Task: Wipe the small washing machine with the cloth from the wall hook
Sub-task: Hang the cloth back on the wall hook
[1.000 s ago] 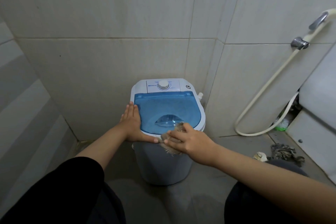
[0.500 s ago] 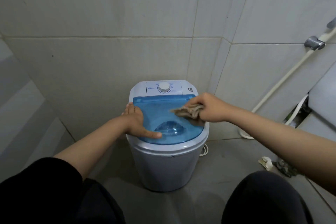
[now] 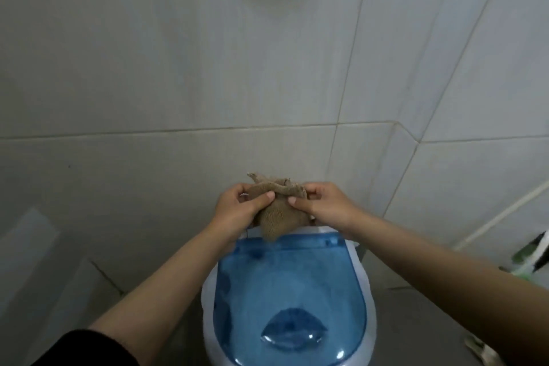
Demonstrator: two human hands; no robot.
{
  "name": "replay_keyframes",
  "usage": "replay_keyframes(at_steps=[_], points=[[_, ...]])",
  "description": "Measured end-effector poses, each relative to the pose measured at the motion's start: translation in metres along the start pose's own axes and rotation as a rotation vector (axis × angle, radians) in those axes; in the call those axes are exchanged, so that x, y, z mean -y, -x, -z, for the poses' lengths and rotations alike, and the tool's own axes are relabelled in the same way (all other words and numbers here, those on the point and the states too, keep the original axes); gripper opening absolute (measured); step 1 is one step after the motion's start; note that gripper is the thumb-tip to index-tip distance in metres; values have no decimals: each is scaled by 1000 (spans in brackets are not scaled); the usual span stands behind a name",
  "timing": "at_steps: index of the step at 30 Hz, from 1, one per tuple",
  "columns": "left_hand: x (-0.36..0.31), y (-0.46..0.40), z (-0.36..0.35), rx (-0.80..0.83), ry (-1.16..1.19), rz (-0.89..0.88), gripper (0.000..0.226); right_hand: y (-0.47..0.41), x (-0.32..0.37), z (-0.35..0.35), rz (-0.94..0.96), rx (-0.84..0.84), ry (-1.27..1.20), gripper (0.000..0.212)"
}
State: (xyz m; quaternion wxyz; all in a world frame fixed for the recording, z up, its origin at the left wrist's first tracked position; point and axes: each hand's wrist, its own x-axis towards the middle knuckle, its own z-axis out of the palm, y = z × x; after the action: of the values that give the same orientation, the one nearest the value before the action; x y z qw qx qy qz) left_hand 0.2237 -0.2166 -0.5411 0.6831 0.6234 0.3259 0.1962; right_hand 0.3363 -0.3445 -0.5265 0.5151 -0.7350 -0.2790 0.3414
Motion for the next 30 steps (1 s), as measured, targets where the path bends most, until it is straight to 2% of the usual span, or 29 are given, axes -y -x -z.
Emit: replay_keyframes(at_steps=[4, 8, 11, 14, 17, 20, 23, 26, 28, 30], points=[[-65, 1, 1, -16, 7, 97, 34, 7, 55, 12, -41, -98, 186, 27], [-147, 19, 2, -30, 5, 164, 43, 28, 133, 31, -145, -101, 62, 14], [-206, 47, -1, -25, 29, 233, 38, 58, 188, 45, -196, -91, -93, 32], [-271, 82, -1, -26, 53, 295, 31, 95, 250, 62, -220, 20, -279, 46], [-334, 116, -1, -35, 78, 324, 18, 127, 312, 79, -210, 68, -251, 66], [-386, 145, 2, -61, -59, 254, 15, 151, 365, 89, -188, 20, -65, 75], [-425, 164, 11, 9, -300, 140, 13, 162, 407, 94, -124, 30, 3, 70], [-454, 182, 21, 40, -385, 7, 12, 169, 444, 87, -107, 67, 62, 68], [-468, 190, 29, 0, -459, -116, 18, 170, 462, 80, -90, 81, 74, 60], [-481, 200, 46, -89, -552, -238, 24, 174, 480, 67, 0, 109, 137, 39]])
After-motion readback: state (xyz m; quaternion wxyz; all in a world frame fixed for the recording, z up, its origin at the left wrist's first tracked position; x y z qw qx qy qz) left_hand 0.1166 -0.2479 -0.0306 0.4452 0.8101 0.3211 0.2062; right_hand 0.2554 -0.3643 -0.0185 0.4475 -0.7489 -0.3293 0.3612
